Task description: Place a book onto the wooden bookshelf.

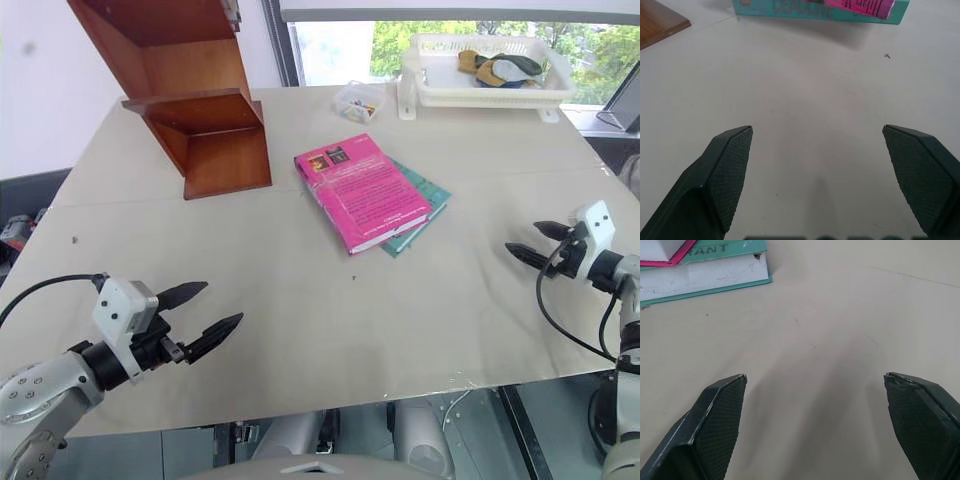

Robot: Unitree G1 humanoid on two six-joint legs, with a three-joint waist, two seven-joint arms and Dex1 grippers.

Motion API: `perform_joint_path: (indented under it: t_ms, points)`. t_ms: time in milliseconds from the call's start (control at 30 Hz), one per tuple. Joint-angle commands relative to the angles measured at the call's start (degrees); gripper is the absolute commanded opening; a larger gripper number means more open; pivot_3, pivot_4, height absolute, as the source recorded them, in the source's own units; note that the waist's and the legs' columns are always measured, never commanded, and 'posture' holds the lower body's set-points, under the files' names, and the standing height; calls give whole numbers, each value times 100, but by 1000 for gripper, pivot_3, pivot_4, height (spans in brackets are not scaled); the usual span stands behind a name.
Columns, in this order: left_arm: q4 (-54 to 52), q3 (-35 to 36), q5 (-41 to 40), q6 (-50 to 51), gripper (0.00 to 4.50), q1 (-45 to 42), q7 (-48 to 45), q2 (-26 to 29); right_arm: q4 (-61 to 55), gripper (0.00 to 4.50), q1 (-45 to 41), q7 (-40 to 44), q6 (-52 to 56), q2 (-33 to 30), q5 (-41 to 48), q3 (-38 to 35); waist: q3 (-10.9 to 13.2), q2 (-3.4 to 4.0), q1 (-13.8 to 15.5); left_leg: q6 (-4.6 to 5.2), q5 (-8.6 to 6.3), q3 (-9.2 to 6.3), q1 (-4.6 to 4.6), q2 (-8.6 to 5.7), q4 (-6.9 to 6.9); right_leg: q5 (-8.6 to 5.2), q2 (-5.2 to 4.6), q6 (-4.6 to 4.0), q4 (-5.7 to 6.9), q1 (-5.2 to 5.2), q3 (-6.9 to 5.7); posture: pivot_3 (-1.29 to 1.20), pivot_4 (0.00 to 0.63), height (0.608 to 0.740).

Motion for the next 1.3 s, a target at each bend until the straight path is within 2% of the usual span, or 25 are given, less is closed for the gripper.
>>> perform_joint_path:
  t_ms: [33,167,833,1300]
  points:
    - [-309,185,-14,-187,4485,143,79,-109,165,4500,-286,95,-149,-48,-100,37,0,0,-13,0,0,0,0,0,0,0,0,0,0,0,0,0,150,740]
    - [-375,218,-58,-276,4485,258,122,-218,332,4500,-453,166,-226,-69,-197,110,1,1,-19,0,0,8,3,1,-1,1,1,-1,1,-1,1,0,150,740]
    - [150,125,-2,-427,4485,-103,-175,102,-12,4500,-47,90,-178,-126,-65,-84,1,1,-1,0,0,4,2,1,-1,1,2,-1,0,0,-4,0,150,740]
    - [558,-152,-62,-370,4485,-746,-279,240,-898,4500,568,62,74,-210,217,-324,1,2,4,0,0,1,2,1,-1,1,1,-1,1,0,-7,0,150,740]
